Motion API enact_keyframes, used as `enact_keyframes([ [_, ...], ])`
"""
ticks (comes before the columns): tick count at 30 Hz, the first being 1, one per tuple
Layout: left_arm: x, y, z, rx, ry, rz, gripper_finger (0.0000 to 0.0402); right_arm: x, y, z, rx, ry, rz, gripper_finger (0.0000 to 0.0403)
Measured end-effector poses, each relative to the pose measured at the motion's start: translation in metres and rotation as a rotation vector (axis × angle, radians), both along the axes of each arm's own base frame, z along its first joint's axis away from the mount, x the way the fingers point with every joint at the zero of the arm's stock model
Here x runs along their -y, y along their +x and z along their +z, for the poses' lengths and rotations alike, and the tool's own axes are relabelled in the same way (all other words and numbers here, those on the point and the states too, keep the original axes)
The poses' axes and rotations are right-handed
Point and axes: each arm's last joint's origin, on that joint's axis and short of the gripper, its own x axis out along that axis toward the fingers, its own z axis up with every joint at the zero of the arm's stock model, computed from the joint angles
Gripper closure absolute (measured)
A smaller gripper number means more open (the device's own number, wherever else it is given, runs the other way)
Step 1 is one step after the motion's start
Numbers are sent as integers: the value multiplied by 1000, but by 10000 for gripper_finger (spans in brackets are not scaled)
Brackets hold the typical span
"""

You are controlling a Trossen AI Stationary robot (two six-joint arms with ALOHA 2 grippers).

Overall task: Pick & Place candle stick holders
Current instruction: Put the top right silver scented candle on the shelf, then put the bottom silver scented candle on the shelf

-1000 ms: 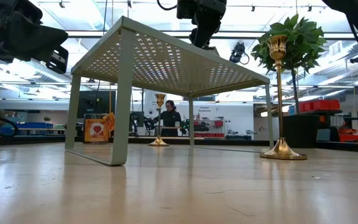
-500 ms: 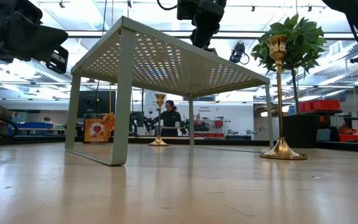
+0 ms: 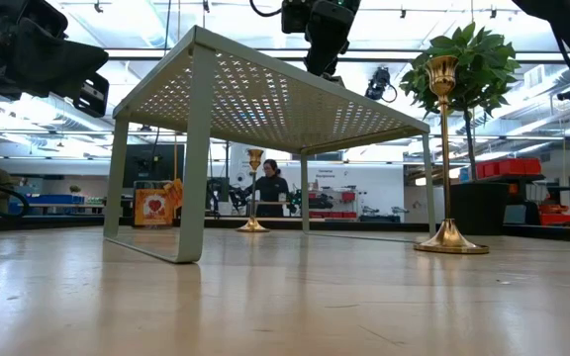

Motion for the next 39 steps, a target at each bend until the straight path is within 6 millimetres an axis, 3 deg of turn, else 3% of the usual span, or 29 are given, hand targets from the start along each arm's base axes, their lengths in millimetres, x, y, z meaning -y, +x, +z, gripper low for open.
enact_keyframes([
  [31, 0, 0, 0, 0, 0, 0, 376, 1, 2, 1, 16, -21, -7, 3],
  [39, 0, 0, 0, 1, 0, 0, 376, 0, -2, 14, 43, -25, -14, 3],
])
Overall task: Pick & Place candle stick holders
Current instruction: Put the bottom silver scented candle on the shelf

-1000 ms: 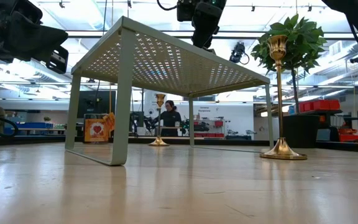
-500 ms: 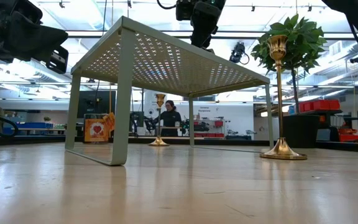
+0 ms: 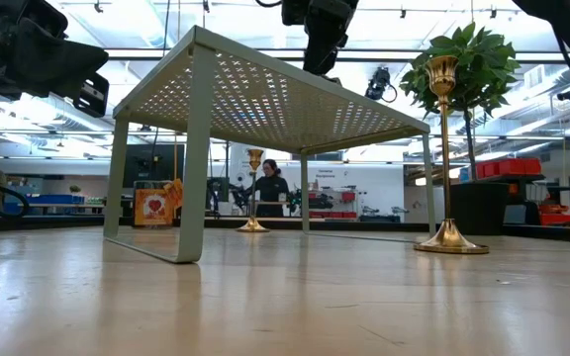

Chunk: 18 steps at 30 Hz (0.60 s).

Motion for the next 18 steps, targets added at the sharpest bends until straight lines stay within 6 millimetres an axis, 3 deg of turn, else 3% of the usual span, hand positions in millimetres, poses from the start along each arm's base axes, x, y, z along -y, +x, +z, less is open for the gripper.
enact_keyframes([
  [18, 0, 0, 0, 0, 0, 0, 376, -6, -22, 38, 113, -28, 1, 3],
])
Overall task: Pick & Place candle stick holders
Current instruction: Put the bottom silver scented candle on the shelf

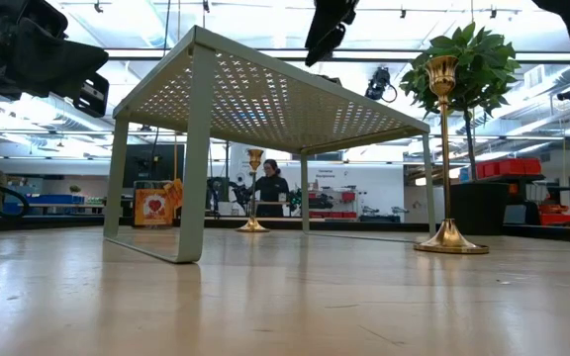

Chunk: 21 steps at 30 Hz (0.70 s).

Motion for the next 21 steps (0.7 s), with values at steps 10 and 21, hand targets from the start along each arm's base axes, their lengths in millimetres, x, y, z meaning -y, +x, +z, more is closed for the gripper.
enact_keyframes([
  [10, 0, 0, 0, 0, 0, 0, 376, -4, -4, 5, 29, 65, 37, 3],
  [21, 0, 0, 0, 0, 0, 0, 376, -22, -19, -4, 62, 60, 86, 3],
])
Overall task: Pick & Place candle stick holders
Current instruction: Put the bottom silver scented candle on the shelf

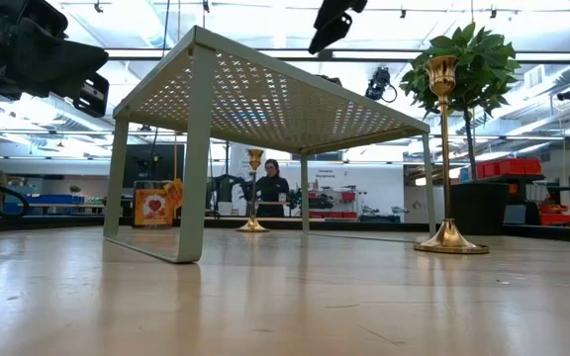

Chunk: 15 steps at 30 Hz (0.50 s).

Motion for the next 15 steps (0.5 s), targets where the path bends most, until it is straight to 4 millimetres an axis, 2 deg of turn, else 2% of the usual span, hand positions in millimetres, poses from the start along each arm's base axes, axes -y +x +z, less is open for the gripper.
enact_keyframes([
  [15, 0, 0, 0, 0, 0, 0, 376, -18, -65, -20, -28, 20, -8, 3],
])
